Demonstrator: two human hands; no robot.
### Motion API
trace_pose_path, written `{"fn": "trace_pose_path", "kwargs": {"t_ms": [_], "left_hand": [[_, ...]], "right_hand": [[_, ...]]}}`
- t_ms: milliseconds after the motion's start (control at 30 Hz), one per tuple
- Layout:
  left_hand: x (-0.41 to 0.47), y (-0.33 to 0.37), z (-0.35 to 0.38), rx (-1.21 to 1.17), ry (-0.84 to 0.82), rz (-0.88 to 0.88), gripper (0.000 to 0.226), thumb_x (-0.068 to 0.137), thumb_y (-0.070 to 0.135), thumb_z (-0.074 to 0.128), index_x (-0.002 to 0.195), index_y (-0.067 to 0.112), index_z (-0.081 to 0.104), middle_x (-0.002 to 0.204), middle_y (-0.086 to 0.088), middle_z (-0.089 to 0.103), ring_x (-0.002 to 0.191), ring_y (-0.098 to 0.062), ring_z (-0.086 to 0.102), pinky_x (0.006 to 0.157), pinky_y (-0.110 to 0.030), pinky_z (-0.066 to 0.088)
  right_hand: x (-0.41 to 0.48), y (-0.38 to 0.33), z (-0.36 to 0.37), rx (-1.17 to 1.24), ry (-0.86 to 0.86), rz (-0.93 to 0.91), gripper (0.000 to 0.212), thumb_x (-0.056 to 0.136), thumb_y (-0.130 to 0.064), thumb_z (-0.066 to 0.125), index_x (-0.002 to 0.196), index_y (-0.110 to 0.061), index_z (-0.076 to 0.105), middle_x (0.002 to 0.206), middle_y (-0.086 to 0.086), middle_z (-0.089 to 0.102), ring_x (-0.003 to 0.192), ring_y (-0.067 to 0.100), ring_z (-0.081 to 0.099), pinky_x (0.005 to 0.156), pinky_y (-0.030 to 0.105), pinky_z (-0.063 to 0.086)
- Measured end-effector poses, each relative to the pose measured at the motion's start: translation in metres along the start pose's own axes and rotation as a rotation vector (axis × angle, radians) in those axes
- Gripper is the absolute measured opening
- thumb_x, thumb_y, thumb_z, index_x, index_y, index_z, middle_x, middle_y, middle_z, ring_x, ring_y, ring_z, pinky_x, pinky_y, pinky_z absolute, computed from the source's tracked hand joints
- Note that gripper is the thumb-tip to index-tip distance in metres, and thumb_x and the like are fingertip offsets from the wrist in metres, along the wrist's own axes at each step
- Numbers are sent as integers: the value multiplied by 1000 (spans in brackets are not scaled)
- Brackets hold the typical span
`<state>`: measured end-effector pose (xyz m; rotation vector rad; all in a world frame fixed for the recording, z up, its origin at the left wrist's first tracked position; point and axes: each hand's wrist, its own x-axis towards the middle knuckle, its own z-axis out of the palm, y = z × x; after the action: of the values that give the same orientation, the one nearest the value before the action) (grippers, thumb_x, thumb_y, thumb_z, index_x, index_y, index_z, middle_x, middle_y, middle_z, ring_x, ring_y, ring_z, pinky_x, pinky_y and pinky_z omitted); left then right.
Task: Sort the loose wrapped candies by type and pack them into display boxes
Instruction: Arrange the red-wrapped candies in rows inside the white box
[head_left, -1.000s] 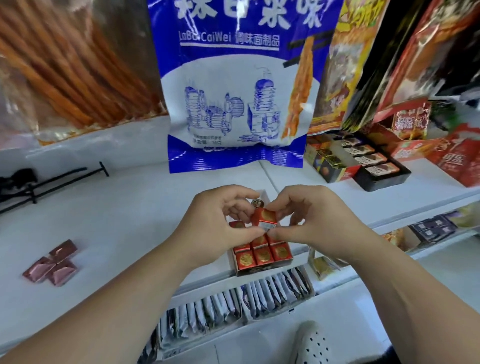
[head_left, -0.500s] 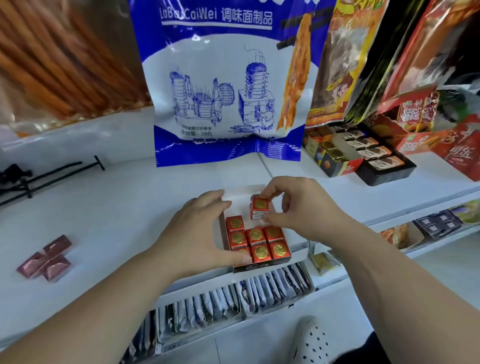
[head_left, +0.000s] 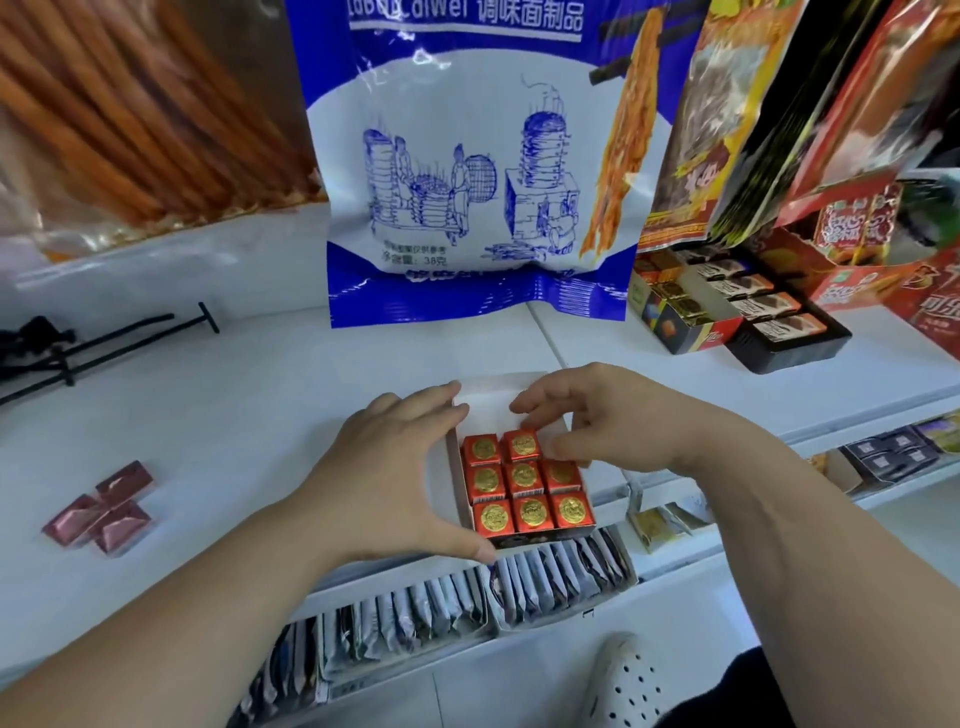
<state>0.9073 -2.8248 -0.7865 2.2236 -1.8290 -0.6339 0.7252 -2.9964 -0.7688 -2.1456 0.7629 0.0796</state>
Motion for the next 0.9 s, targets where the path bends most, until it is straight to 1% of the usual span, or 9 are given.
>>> {"fn": "trace_pose_path", "kwargs": {"t_ms": [67, 100, 167, 267, 400, 500, 667, 800, 900], "left_hand": [[0, 0, 0, -12, 1, 0, 135, 37, 93, 63, 153, 40, 17, 160, 27, -2, 147, -11, 6, 121, -39, 15], [0, 0, 1, -19, 3, 2, 136, 37, 93, 63, 153, 40, 18, 160, 27, -2, 147, -10, 7, 121, -39, 15], [1, 0, 1, -29, 6, 3, 135, 36, 92, 64, 153, 41, 19, 159, 27, -1, 147, -8, 7, 121, -38, 15], [3, 1, 1, -49, 11, 6, 134, 36, 92, 65, 152, 41, 20, 159, 28, 0, 146, -6, 7, 121, -38, 16], [4, -1, 4, -107, 28, 2, 135, 32, 91, 67, 151, 42, 24, 158, 30, 3, 146, -3, 9, 121, -39, 19], [5, -1, 5, -115, 45, 2, 135, 32, 91, 67, 150, 42, 25, 158, 30, 5, 146, -4, 10, 121, -40, 19], [7, -2, 7, -119, 54, 9, 134, 32, 91, 67, 150, 42, 26, 158, 29, 6, 145, -3, 11, 121, -41, 21], [9, -4, 9, -132, 78, -1, 135, 32, 91, 66, 151, 41, 25, 158, 28, 5, 146, -4, 10, 121, -40, 20], [11, -6, 11, -119, 128, 1, 134, 34, 93, 63, 151, 40, 25, 159, 25, 9, 145, -5, 13, 121, -38, 19]], "right_hand": [[-3, 4, 1, 36, 50, 8, 35, 87, -12, 68, 119, -26, 67, 105, -11, 73, 77, 22, 70, 61, 27, 56], [-3, 6, 2, 23, 84, 0, 35, 88, -9, 65, 118, -26, 68, 104, -12, 73, 81, 22, 71, 62, 29, 58], [-5, 7, 5, 1, 142, -13, 34, 91, -6, 56, 116, -26, 70, 101, -14, 73, 86, 11, 69, 59, 26, 57], [-8, 6, 8, 14, 163, -5, 27, 95, -13, 56, 112, -25, 72, 103, -16, 70, 73, -7, 63, 53, 18, 51], [-7, 6, 14, -2, 155, -16, 25, 90, -19, 68, 113, -28, 72, 106, -16, 68, 77, -14, 61, 58, 8, 47], [-8, 5, 15, -72, 201, -46, 20, 87, -18, 72, 105, -27, 74, 98, -16, 69, 76, -19, 57, 59, 3, 43], [-3, 6, 21, -103, 270, -55, 9, 85, -19, 72, 87, -28, 73, 85, -14, 70, 77, -9, 61, 58, 2, 41], [-3, 7, 21, 21, 255, -14, 19, 93, -14, 60, 93, -28, 72, 93, -12, 73, 83, 0, 67, 53, 6, 46], [-2, 3, 22, -2, 280, -10, 23, 95, -12, 55, 100, -26, 74, 97, -14, 73, 90, 0, 66, 58, 4, 45]]}}
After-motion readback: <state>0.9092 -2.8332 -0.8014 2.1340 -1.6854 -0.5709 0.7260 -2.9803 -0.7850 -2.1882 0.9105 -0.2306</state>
